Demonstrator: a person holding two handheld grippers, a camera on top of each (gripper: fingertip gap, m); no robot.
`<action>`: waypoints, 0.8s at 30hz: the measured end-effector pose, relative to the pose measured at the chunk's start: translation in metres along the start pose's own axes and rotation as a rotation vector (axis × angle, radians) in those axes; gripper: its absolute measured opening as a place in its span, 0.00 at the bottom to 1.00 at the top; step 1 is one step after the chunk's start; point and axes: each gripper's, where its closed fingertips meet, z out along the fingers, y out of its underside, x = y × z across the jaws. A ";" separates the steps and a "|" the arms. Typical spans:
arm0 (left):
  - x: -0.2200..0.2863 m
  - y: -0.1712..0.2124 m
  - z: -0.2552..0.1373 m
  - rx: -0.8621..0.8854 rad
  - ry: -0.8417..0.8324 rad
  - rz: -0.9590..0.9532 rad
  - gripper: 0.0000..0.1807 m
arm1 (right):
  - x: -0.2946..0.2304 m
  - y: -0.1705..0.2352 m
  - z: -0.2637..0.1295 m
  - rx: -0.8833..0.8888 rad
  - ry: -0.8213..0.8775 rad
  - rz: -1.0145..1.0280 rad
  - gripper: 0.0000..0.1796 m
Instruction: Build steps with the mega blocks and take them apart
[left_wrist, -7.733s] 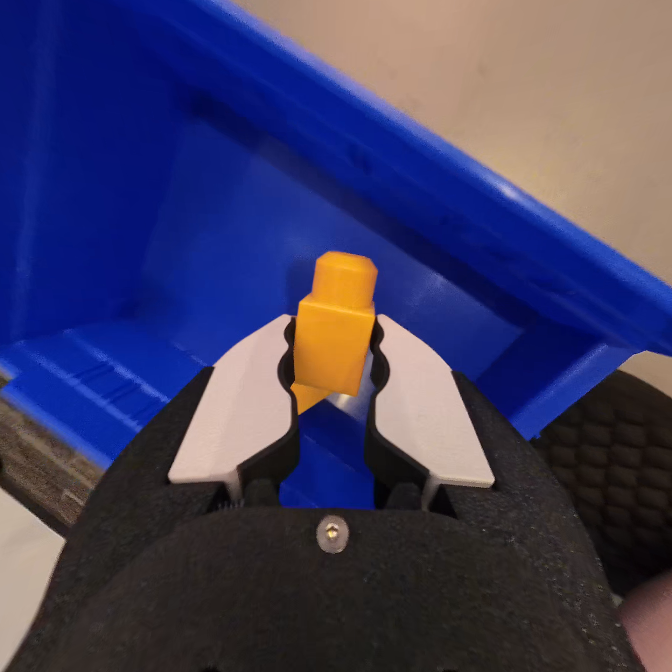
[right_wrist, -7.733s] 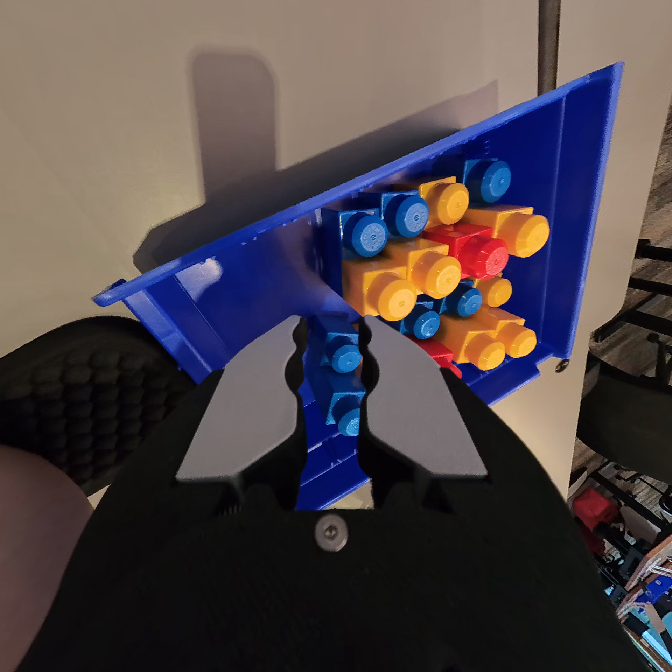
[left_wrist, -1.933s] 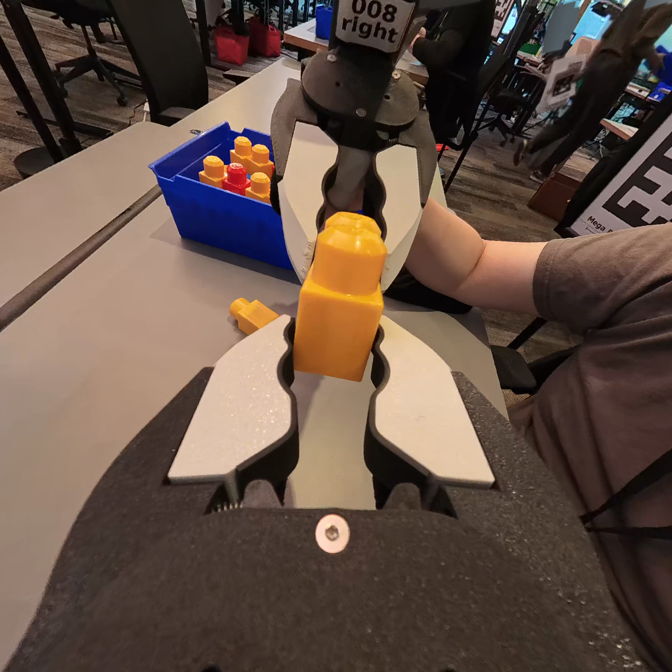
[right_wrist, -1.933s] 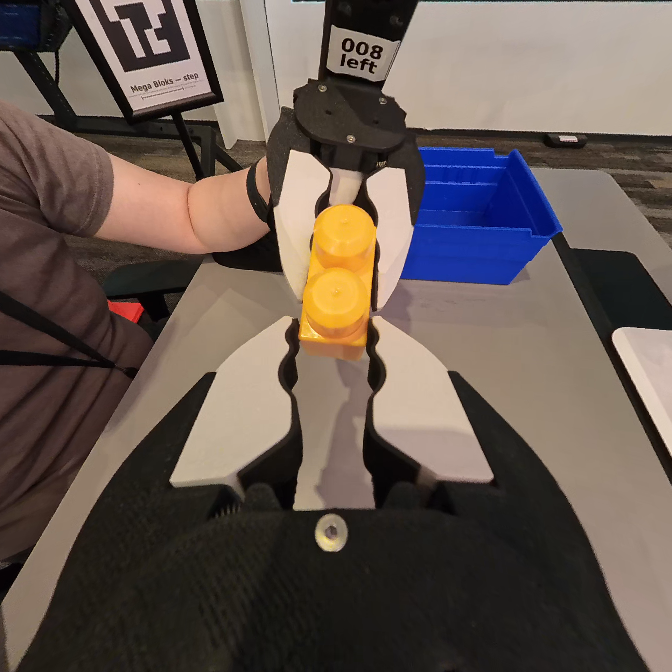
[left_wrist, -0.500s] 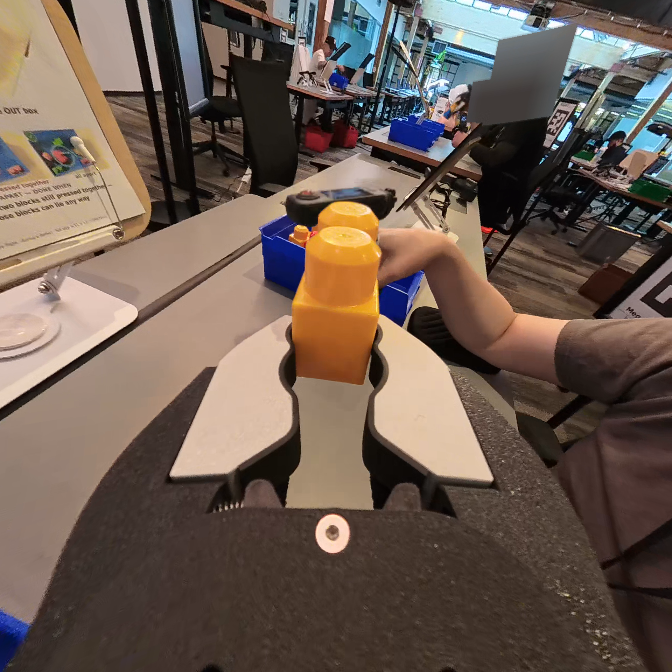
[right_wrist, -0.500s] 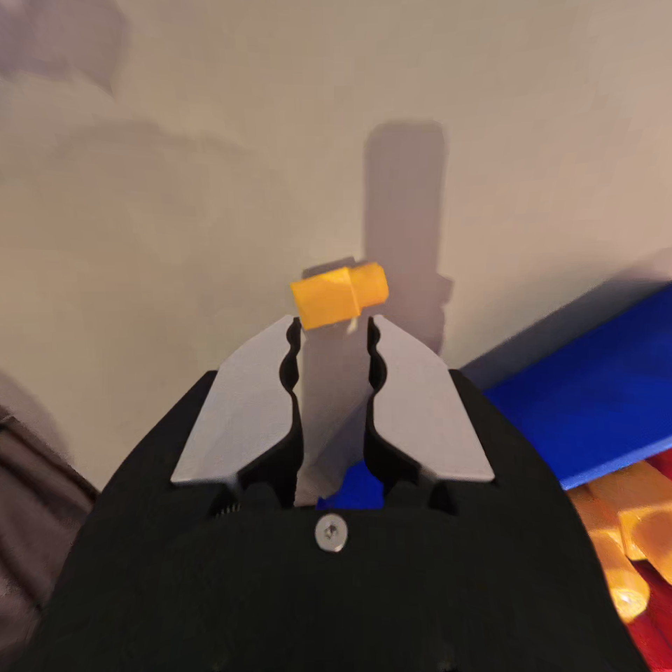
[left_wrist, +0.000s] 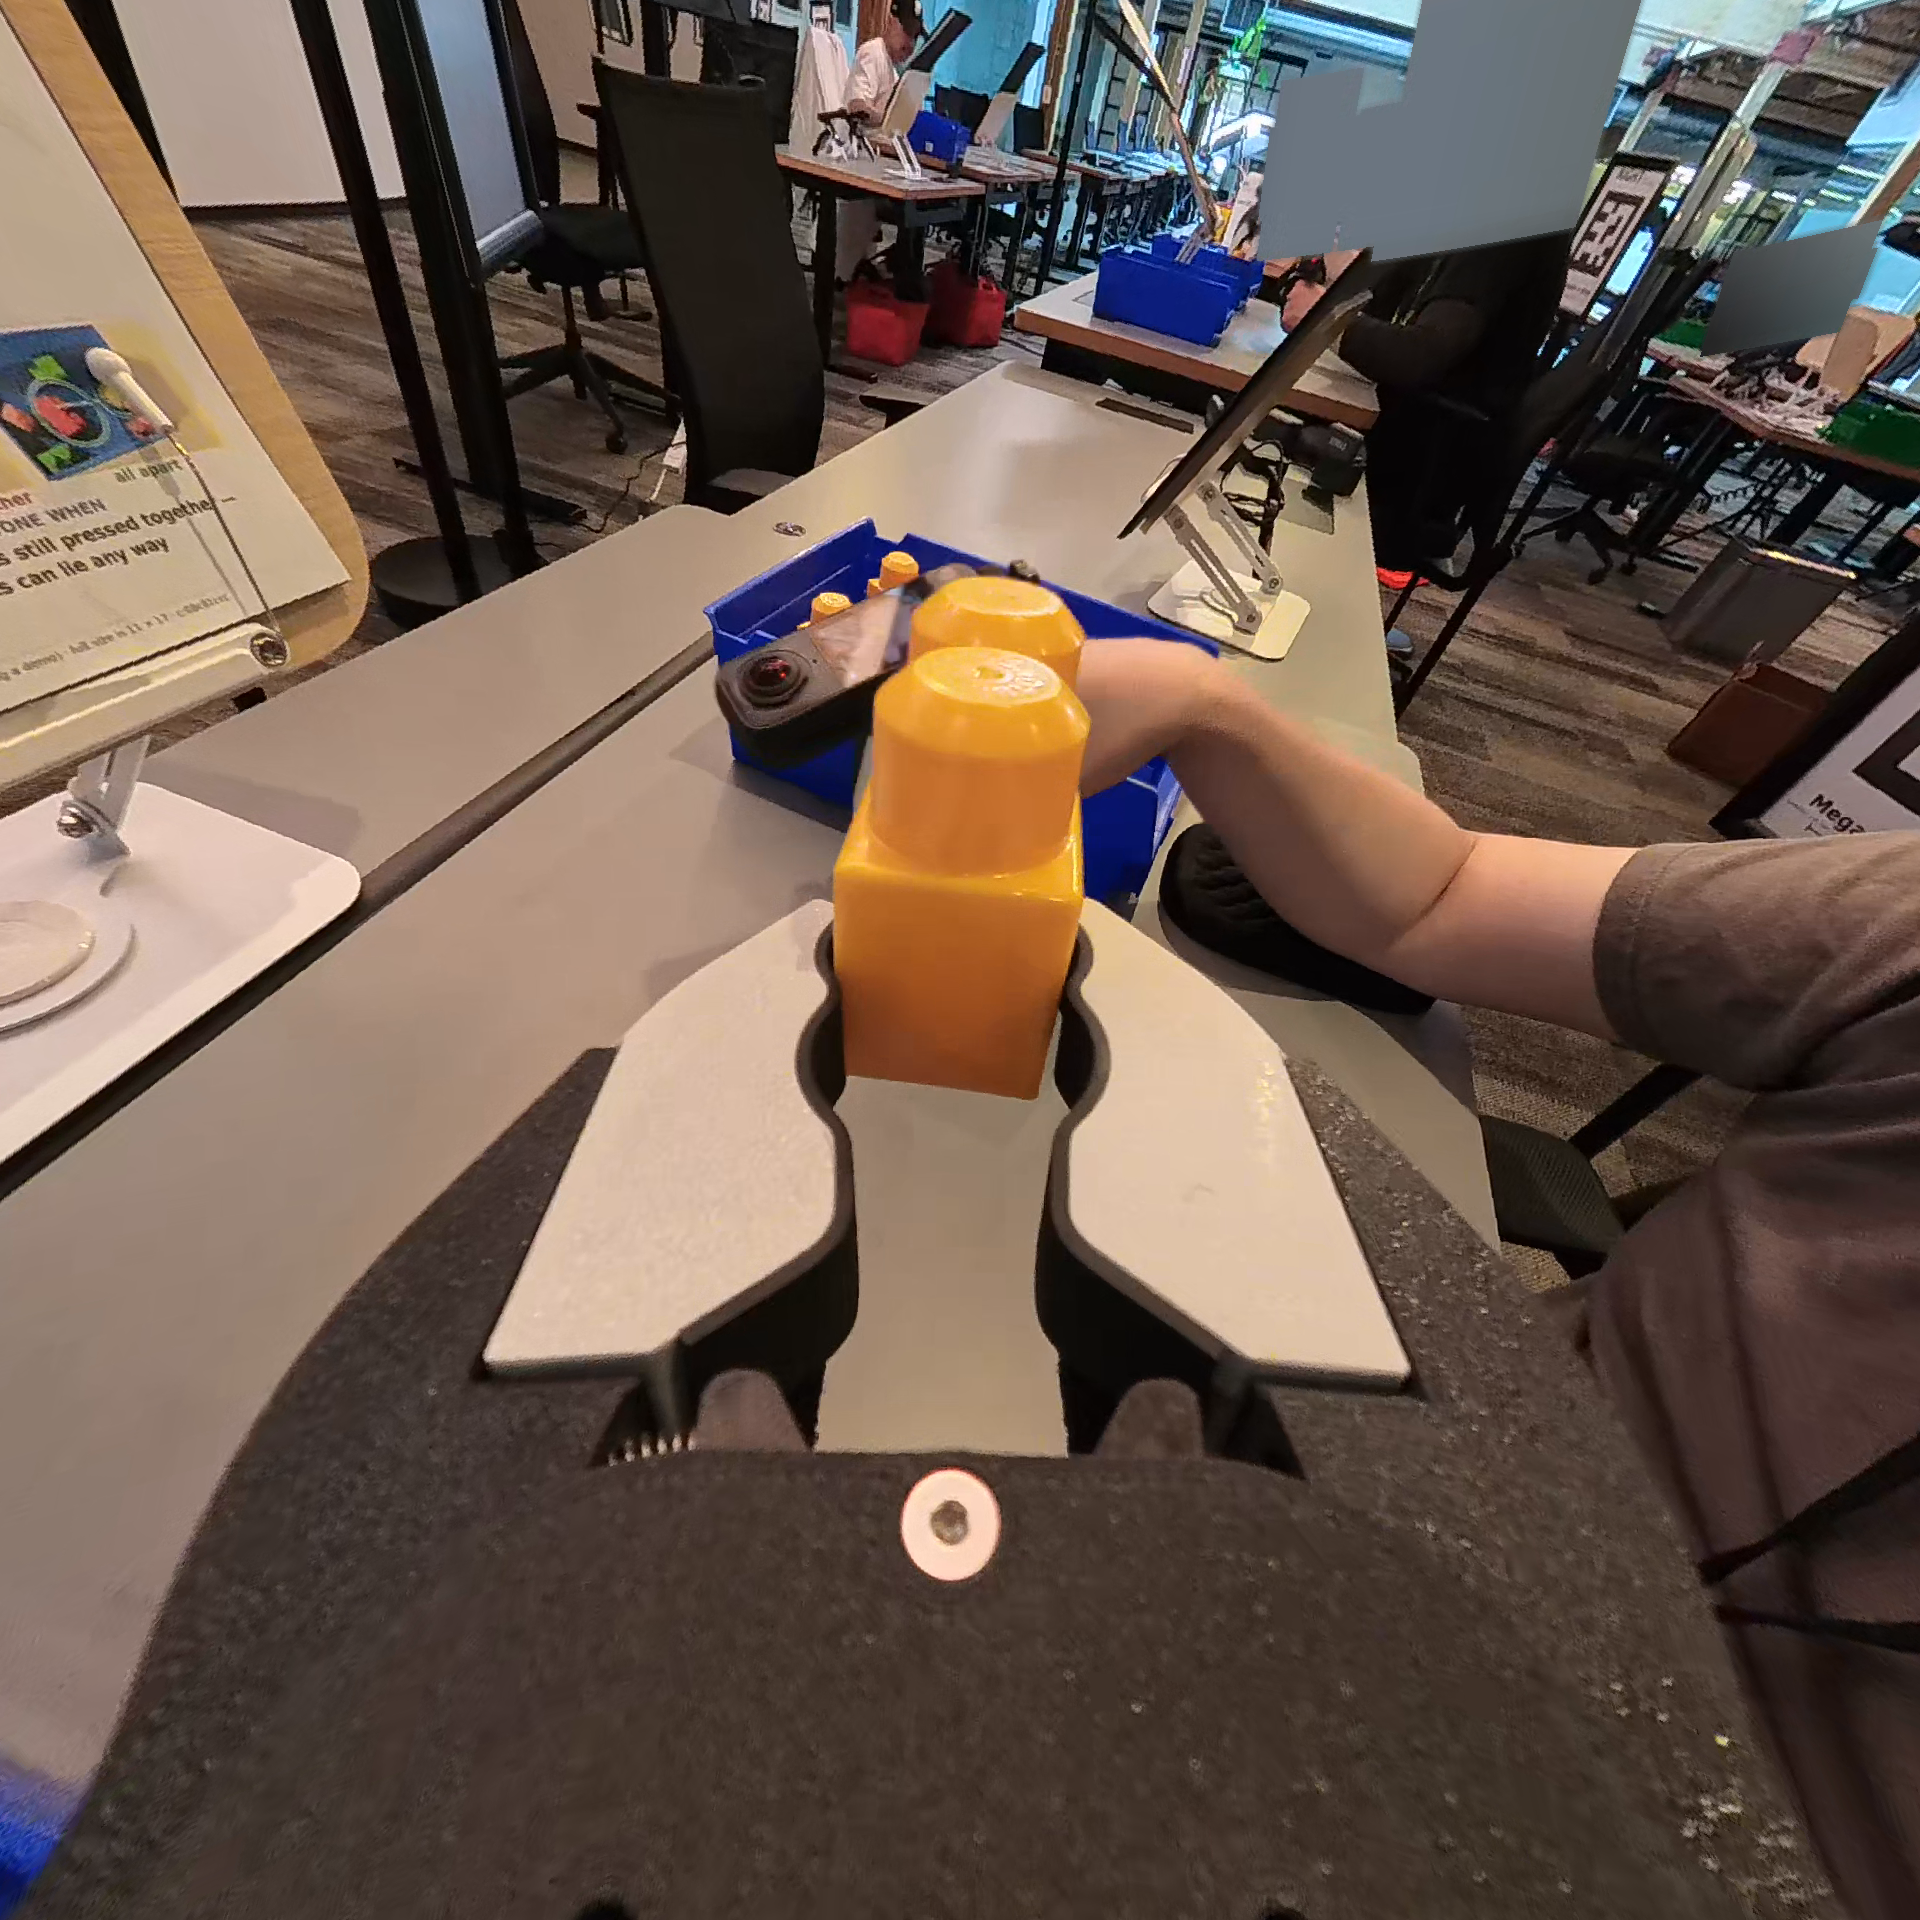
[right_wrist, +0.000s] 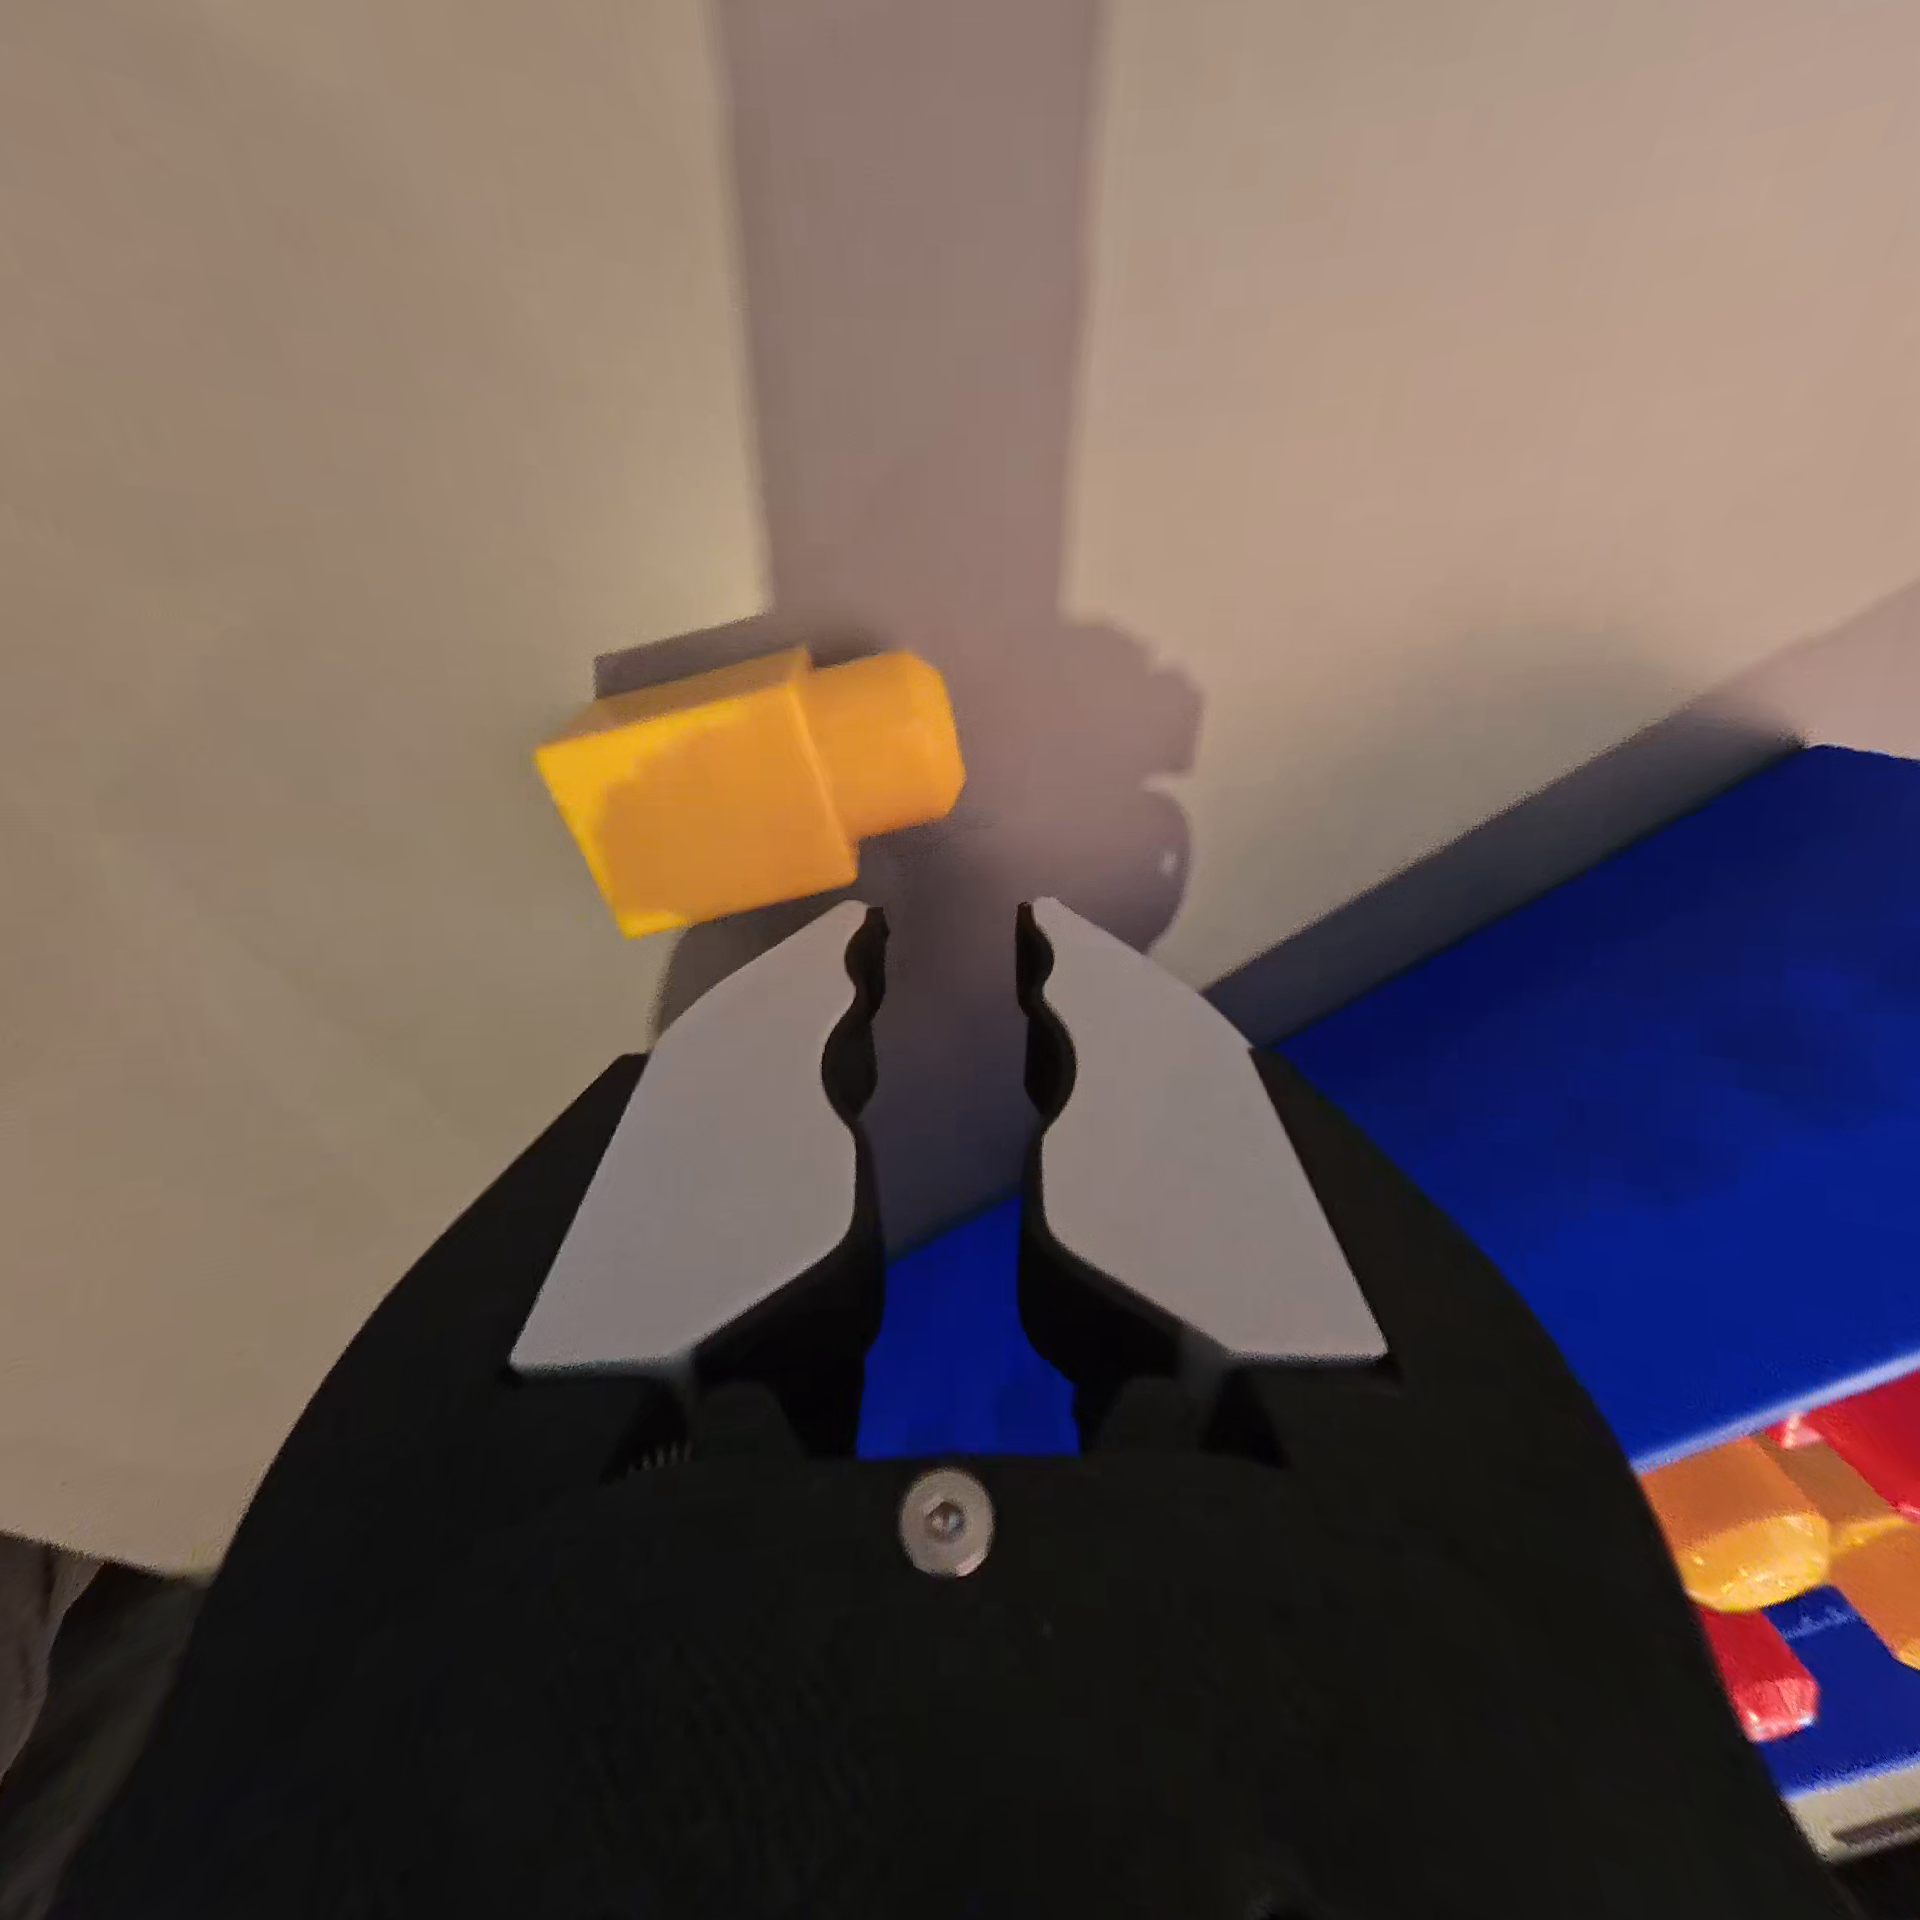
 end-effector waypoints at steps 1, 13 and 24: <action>0.000 0.000 0.001 -0.003 0.000 0.002 0.21 | 0.003 -0.003 0.001 0.009 0.015 0.008 0.14; 0.006 0.003 0.006 -0.021 0.022 -0.005 0.21 | 0.001 -0.049 -0.001 0.208 0.089 0.011 0.14; 0.006 0.006 0.009 -0.041 0.015 -0.013 0.21 | -0.038 -0.059 -0.028 0.298 -0.061 0.184 0.24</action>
